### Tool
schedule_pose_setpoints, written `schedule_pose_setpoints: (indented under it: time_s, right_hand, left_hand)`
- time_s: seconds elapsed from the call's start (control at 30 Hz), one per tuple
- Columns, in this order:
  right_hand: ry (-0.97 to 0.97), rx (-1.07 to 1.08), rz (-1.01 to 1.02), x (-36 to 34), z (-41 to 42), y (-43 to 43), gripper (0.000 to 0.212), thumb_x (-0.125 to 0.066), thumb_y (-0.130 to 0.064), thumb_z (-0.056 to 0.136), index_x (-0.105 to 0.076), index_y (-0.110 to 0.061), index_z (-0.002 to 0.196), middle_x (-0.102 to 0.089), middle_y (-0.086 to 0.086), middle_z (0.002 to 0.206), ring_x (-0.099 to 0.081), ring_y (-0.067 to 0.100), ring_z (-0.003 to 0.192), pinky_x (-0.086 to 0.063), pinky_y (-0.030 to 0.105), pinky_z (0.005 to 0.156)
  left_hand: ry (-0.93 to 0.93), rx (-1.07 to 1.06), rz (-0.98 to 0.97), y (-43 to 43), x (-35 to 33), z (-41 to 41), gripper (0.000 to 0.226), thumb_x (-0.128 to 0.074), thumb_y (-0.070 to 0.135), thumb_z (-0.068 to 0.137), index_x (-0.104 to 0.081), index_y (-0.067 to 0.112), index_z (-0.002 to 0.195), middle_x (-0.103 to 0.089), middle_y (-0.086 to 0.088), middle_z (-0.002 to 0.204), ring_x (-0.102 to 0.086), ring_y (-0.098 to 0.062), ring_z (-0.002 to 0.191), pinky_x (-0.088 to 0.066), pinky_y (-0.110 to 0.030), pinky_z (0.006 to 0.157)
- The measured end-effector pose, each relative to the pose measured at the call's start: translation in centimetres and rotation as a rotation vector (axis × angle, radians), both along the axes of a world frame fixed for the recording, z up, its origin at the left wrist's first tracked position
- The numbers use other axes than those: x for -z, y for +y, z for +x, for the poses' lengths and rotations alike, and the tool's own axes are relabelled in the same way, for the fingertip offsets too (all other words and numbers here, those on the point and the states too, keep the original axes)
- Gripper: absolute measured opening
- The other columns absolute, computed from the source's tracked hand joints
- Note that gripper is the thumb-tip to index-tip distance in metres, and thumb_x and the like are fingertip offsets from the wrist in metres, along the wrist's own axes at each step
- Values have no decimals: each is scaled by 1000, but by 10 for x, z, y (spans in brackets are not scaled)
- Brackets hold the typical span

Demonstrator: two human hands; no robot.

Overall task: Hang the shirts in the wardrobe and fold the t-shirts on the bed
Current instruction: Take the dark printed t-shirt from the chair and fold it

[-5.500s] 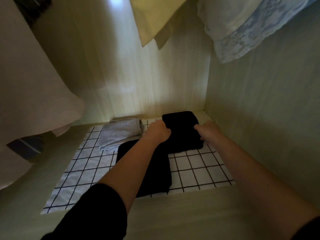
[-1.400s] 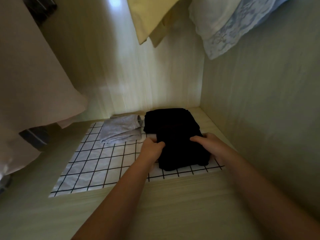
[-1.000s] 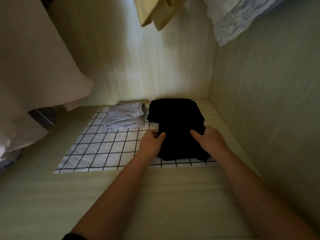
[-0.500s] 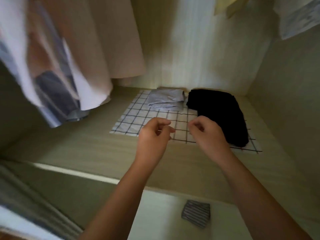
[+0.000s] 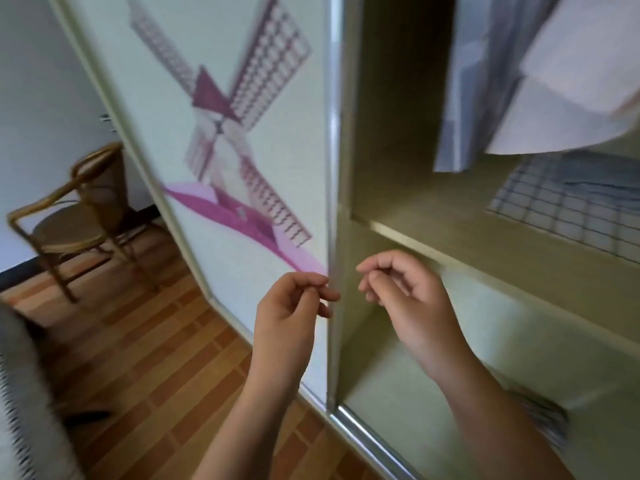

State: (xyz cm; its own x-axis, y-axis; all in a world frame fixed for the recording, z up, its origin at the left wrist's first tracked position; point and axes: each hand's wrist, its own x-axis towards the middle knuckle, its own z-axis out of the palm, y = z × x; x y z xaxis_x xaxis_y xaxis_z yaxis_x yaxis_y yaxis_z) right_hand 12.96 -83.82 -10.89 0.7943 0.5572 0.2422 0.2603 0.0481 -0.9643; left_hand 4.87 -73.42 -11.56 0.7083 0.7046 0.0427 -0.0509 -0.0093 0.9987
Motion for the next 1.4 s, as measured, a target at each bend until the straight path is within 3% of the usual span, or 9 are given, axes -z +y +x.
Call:
schedule_pose_setpoints:
  time_s: [0.17,0.4,0.67,0.93,1.07,1.17,1.4]
  right_hand:
    - [2,-217,-30,16,-49,89,17,-50,-14,85,-62,-24,78,-63,-11,68,-58,1,65,-45,12,64]
    - [-20,-469,-162,36,-81,199,21,-50,-7,92,-62,-22,85,-63,-8,73,-59,6,69,-50,18,67]
    - [-37,-564,-169,61,-48,347,19,-49,-10,95,-62,-21,87,-64,-8,76,-61,6,72,-51,14,66]
    - [-31,-748,-178,55,-28,506,21,-49,-12,95,-61,-25,85,-63,-10,76,-61,4,73,-52,15,65]
    - [-18,-870,-186,60,-39,572,24,-48,-9,95,-60,-25,83,-64,-12,75,-61,3,73,-51,11,64]
    - [-3,-932,-196,67,-48,624,25,-48,-6,95,-60,-24,83,-64,-12,76,-61,3,72,-50,11,64]
    - [11,-981,-209,76,-87,776,25,-47,-6,94,-61,-23,83,-64,-10,74,-60,2,69,-50,12,64]
  left_hand:
    - [82,-275,-3,69,19,-74,26,-42,1,95,-64,14,90,-69,6,74,-60,-3,60,-44,-10,54]
    - [80,-582,-121,147,47,-117,30,-42,-4,93,-64,14,83,-68,3,68,-57,-1,55,-41,-8,49]
    - [108,-768,-107,275,62,-99,27,-43,-4,93,-64,11,85,-67,4,67,-58,-2,58,-46,-11,56]
    - [90,-864,-91,411,35,-61,26,-44,-3,93,-63,13,85,-67,6,67,-60,-3,61,-47,-12,59]
    - [124,-1030,-226,465,45,-79,27,-44,-2,94,-65,13,86,-68,5,67,-56,-1,55,-44,-15,54]
    - [13,-1126,-398,514,51,-95,28,-41,-4,93,-64,10,85,-67,3,63,-53,-1,51,-42,-17,52]
    - [-8,-1164,-354,659,60,-132,27,-42,-6,91,-64,9,84,-68,-1,67,-55,-4,54,-42,-12,50]
